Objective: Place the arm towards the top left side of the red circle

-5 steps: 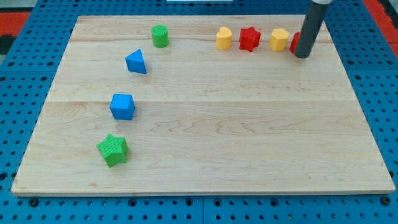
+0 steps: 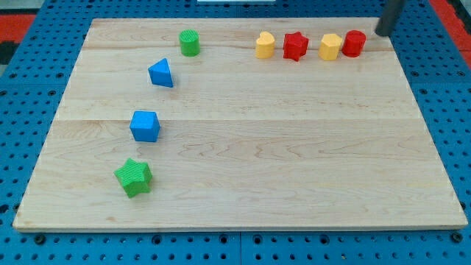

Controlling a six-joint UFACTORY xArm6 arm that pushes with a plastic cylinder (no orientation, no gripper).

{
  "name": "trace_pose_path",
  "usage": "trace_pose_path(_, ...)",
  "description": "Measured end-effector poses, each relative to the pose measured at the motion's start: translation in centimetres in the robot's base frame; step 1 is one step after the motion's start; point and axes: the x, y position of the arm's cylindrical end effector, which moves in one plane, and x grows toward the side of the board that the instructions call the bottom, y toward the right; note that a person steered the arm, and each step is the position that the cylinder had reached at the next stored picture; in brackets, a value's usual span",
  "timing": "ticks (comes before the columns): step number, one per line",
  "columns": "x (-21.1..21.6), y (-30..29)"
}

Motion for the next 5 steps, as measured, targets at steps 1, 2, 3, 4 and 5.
trace_pose_path(1,-1.1,-3.4)
trace_pose_path(2,1.4,-7.0)
trace_pose_path(3,3.3,-8.5)
trace_pose_path(4,3.0,-5.7)
trace_pose_path(5,2.8,-4.5)
